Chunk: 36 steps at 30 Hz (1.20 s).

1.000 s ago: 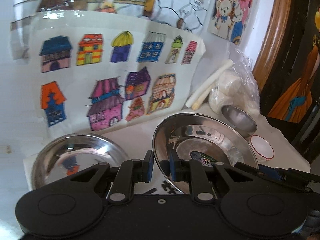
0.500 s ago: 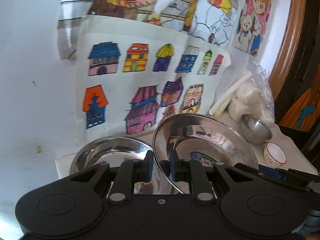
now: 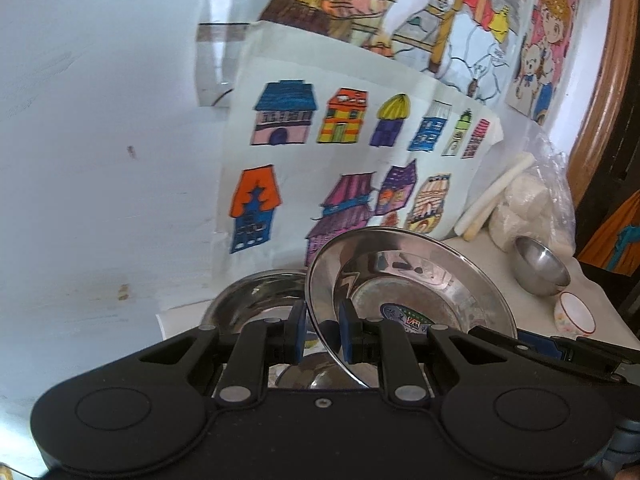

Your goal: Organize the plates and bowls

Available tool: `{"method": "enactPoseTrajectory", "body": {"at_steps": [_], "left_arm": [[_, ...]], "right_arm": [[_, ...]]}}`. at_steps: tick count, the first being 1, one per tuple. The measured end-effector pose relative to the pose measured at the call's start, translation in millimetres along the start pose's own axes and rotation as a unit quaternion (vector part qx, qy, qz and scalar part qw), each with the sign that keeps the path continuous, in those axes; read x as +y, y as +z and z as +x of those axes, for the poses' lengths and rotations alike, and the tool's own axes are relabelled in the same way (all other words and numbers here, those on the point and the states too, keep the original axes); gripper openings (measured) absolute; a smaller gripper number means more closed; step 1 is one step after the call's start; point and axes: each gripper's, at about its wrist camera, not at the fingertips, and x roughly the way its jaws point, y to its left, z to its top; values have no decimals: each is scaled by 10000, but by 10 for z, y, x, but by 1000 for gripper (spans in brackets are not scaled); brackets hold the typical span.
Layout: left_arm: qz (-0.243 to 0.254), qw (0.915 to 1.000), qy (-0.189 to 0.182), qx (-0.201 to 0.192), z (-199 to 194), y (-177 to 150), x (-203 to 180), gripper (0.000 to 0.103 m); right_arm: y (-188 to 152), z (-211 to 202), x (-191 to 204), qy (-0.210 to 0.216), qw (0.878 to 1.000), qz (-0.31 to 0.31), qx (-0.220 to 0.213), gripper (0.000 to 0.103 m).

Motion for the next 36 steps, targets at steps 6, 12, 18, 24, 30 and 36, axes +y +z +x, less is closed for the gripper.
{"method": "enactPoseTrajectory", "body": {"at_steps": [6, 12, 18, 24, 30, 36], "left_arm": [[-101, 9999, 130, -1, -7, -11, 160, 18], [-236, 9995, 224, 4, -17, -42, 298, 18], [-336, 9989, 318, -16, -27, -88, 400, 18], [-408, 9984, 395, 37, -11, -147, 484, 18], [-448, 9981, 428, 57, -2, -189, 536, 18], [-423, 9980, 459, 52, 3, -197, 548, 18]], "right_arm": [[9, 108, 128, 129, 9999, -69, 71, 32], [11, 195, 220, 265, 9995, -128, 147, 32], [25, 255, 274, 384, 9988, -188, 222, 32], [-9, 325, 311, 465, 9981, -236, 325, 32], [-37, 367, 345, 474, 9977, -310, 368, 32], [-39, 402, 373, 486, 9975, -328, 396, 32]]}}
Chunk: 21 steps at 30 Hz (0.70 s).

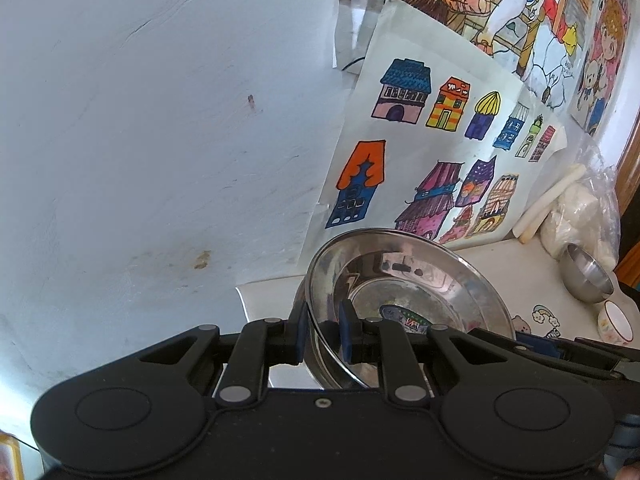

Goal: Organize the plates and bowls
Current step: 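Lower the sticker plate onto the stack and open both tools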

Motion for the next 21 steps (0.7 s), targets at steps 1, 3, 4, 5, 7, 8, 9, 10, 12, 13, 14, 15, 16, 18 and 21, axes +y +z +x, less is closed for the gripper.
{"method": "enactPoseTrajectory", "body": {"at_steps": [1, 3, 4, 5, 7, 8, 9, 10, 12, 13, 14, 15, 16, 18, 21], "left_arm": [[1, 10000, 4, 4, 3, -2, 3, 18], [9, 10000, 20, 20, 12, -6, 8, 18], [15, 10000, 33, 33, 18, -8, 7, 18], [27, 10000, 47, 50, 25, -10, 4, 18], [41, 9999, 64, 89, 44, -13, -1, 18], [33, 9999, 63, 109, 57, -14, 1, 18], [29, 9999, 64, 131, 70, -14, -1, 18], [35, 9999, 65, 152, 84, -13, -2, 18], [52, 9998, 66, 175, 105, -18, -7, 18], [62, 9998, 69, 188, 119, -18, -13, 18], [68, 9997, 70, 202, 131, -15, -18, 18], [71, 9997, 75, 211, 139, -17, -21, 18], [74, 9997, 79, 221, 151, -17, -26, 18], [91, 9997, 93, 229, 167, -17, -36, 19], [124, 9996, 98, 244, 189, -23, -53, 19]], "right_arm": [[-2, 8, 5, 1, 10000, -4, 8, 32], [-9, 17, 11, 3, 10000, -10, 26, 32], [-13, 20, 14, 6, 10000, -15, 36, 32], [-15, 27, 13, 8, 10000, -23, 50, 32], [-19, 47, 11, 2, 10000, -27, 78, 32], [-21, 59, 10, 2, 10000, -23, 93, 32], [-25, 67, 6, 1, 9999, -13, 105, 33], [-29, 75, 3, 0, 9999, -6, 117, 33], [-41, 87, 3, -10, 9999, -4, 138, 33], [-46, 93, 1, -17, 9999, -7, 147, 33], [-53, 95, 1, -27, 9999, -10, 156, 33], [-54, 96, 0, -34, 9999, -13, 165, 33], [-53, 97, -2, -37, 9999, -18, 165, 33], [-47, 95, 0, -51, 9998, -37, 166, 33], [-38, 89, -3, -74, 9998, -80, 166, 34]]}}
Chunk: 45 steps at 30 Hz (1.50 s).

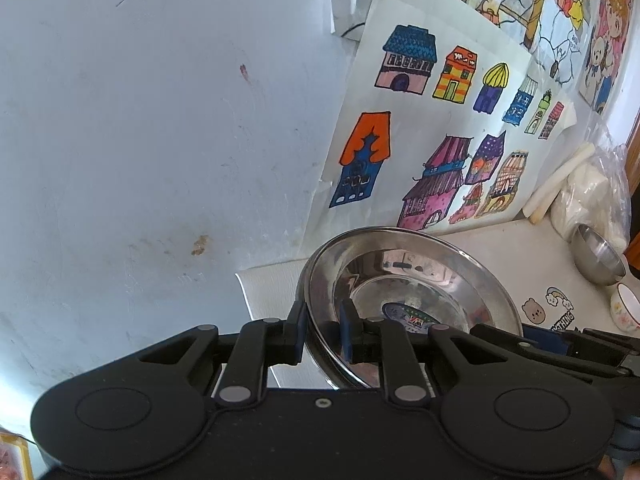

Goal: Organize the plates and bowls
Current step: 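Lower the sticker plate onto the stack and open both tools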

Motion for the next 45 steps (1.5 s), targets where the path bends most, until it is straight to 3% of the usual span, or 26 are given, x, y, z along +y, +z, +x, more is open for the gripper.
{"method": "enactPoseTrajectory", "body": {"at_steps": [34, 38, 43, 45], "left_arm": [[179, 9998, -71, -49, 12, -8, -56, 19], [162, 9998, -74, -76, -6, -5, -55, 23], [143, 9998, -75, -114, -29, 11, -73, 32], [134, 9998, -89, -126, -38, 23, -90, 41]], "right_arm": [[-52, -26, 64, -139, 9996, -224, -86, 47], [-67, -39, 77, -156, 9996, -196, -146, 66], [-53, -67, 75, -193, 9994, -158, -218, 76], [-53, -87, 58, -209, 9994, -138, -241, 81]]}}
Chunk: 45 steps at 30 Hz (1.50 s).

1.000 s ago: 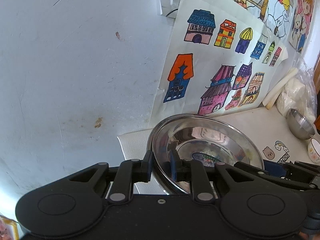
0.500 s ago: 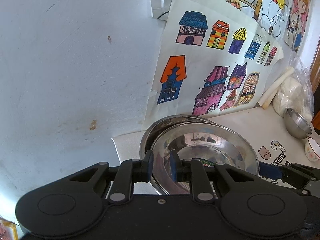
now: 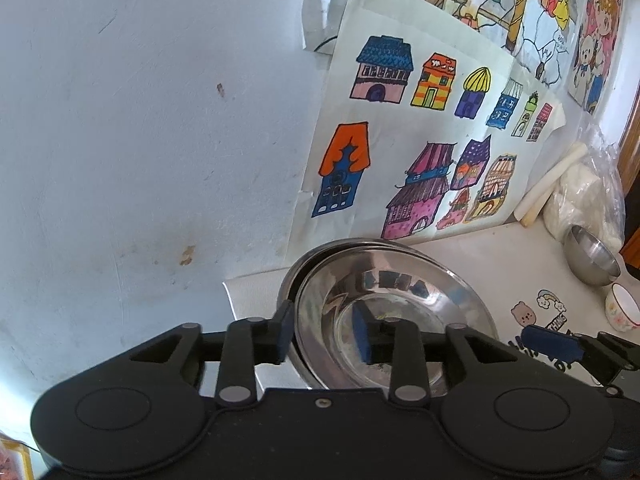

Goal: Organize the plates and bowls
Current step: 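Lower the sticker plate onto the stack and open both tools, then move both tools to the steel bowl beside the bag of buns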

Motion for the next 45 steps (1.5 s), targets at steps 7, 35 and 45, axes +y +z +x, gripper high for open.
{"method": "enactPoseTrajectory", "body": {"at_steps": [7, 35, 45], "left_arm": [[88, 9998, -30, -176, -57, 48, -222, 82], [1173, 9830, -1279, -595, -1020, 344, -1891, 102], [1214, 9812, -1238, -850, -1067, 718, -2202, 102]], "right_arm": [[3, -176, -248, -206, 9994, 197, -195, 92], [-10, -1885, -1619, -1295, 9854, 448, -1014, 102], [538, -2192, -1739, -1595, 9802, -24, -1173, 103]]}}
